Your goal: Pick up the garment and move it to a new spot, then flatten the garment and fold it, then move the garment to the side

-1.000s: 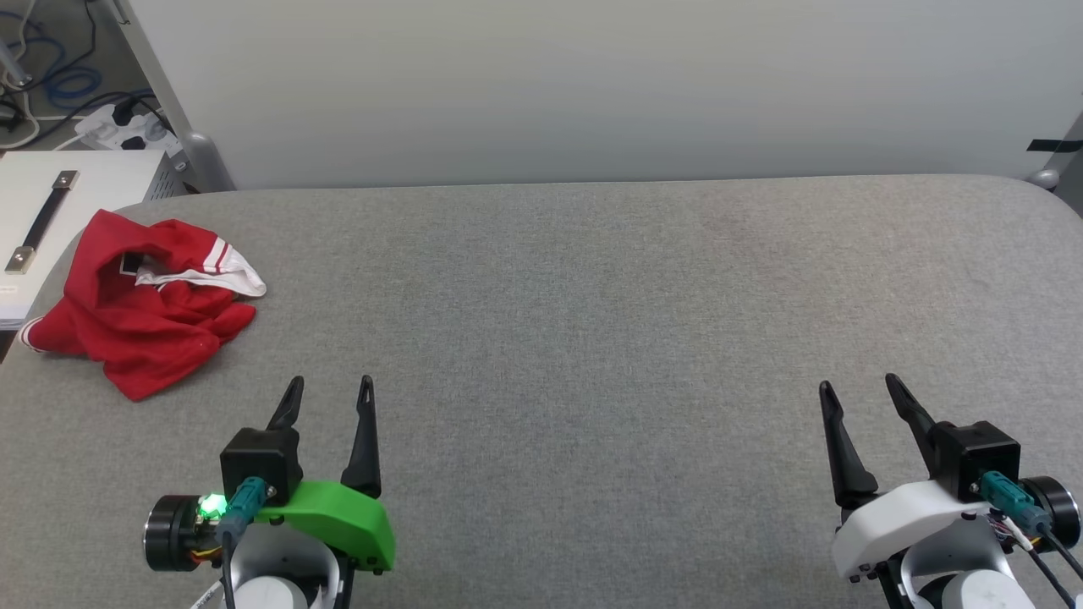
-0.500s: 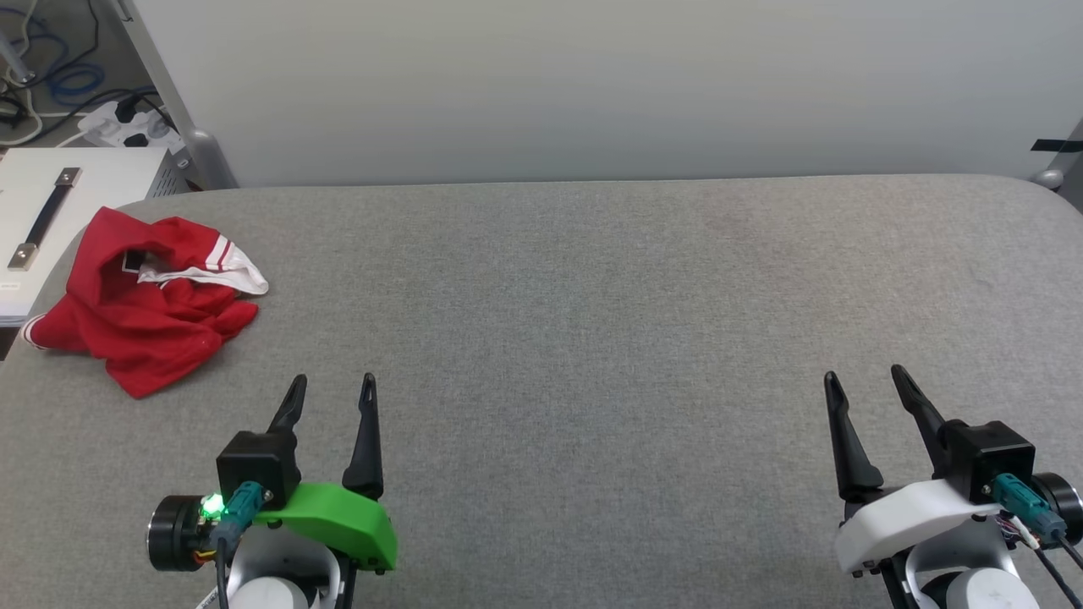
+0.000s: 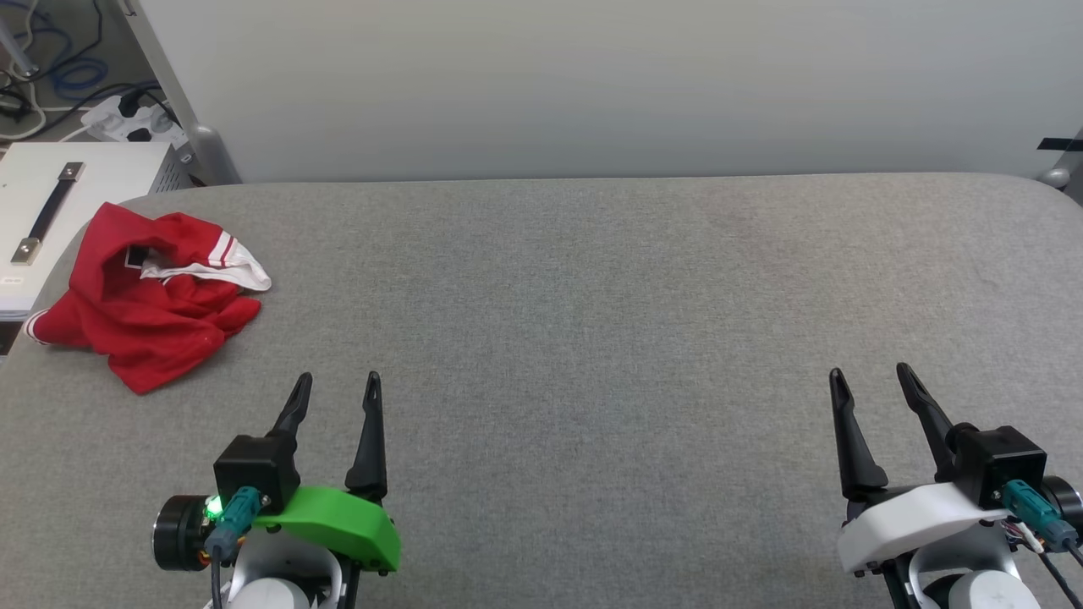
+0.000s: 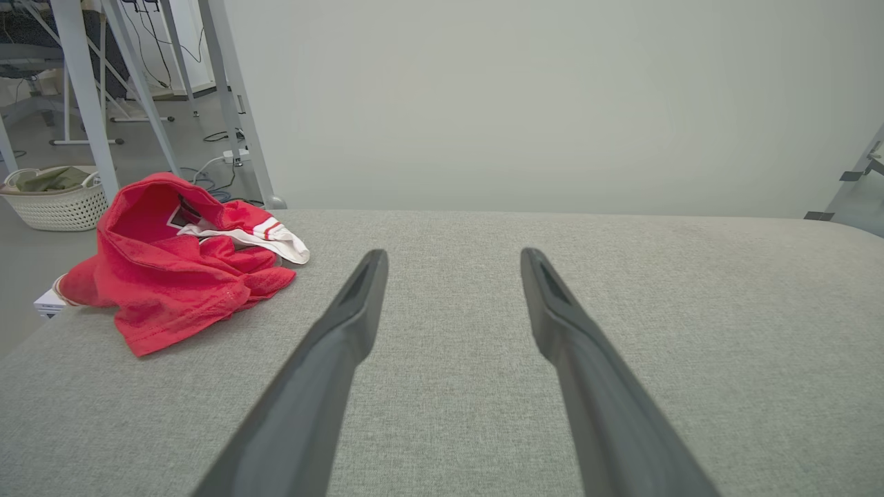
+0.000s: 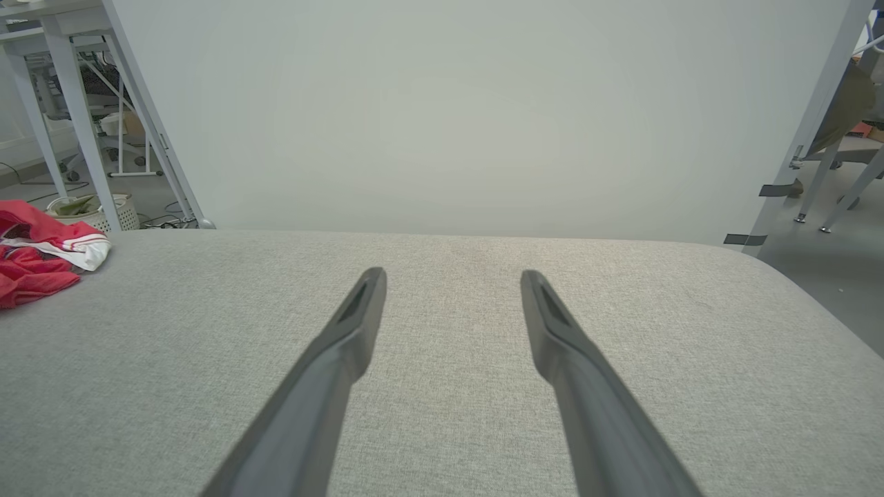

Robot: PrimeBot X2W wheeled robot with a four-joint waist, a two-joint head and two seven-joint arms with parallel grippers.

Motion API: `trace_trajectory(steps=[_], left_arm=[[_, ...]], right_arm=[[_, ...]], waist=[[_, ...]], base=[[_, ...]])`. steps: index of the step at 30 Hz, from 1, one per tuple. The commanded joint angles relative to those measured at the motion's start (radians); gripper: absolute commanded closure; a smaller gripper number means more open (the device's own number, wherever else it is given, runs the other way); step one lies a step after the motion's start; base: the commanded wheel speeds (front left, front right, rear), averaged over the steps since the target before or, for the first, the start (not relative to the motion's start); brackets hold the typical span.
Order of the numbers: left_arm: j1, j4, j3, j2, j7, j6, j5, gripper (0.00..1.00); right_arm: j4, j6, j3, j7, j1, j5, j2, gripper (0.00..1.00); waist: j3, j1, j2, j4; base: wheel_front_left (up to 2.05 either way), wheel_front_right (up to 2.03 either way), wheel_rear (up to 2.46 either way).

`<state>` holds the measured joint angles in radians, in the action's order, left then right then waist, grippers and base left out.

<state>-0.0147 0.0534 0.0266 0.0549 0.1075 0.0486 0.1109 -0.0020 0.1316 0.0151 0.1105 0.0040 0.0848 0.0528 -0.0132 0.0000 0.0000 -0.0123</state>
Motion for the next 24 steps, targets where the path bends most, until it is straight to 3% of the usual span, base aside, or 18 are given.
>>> trace_trajectory(steps=[1,24], left_arm=[[0.015,0.002,0.002,-0.002,0.012,0.007,0.012,0.0],[0.018,0.047,0.019,-0.003,0.06,0.028,0.051,0.0]], right_arm=[[-0.002,0.0,0.001,0.011,0.012,0.007,-0.001,0.0],[0.027,-0.001,0.001,0.058,0.02,0.031,-0.002,0.0]], waist=[[0.0,0.0,0.0,-0.001],[-0.014,0.0,0.0,-0.011]], base=[[0.0,0.0,0.0],[0.0,0.0,0.0]])
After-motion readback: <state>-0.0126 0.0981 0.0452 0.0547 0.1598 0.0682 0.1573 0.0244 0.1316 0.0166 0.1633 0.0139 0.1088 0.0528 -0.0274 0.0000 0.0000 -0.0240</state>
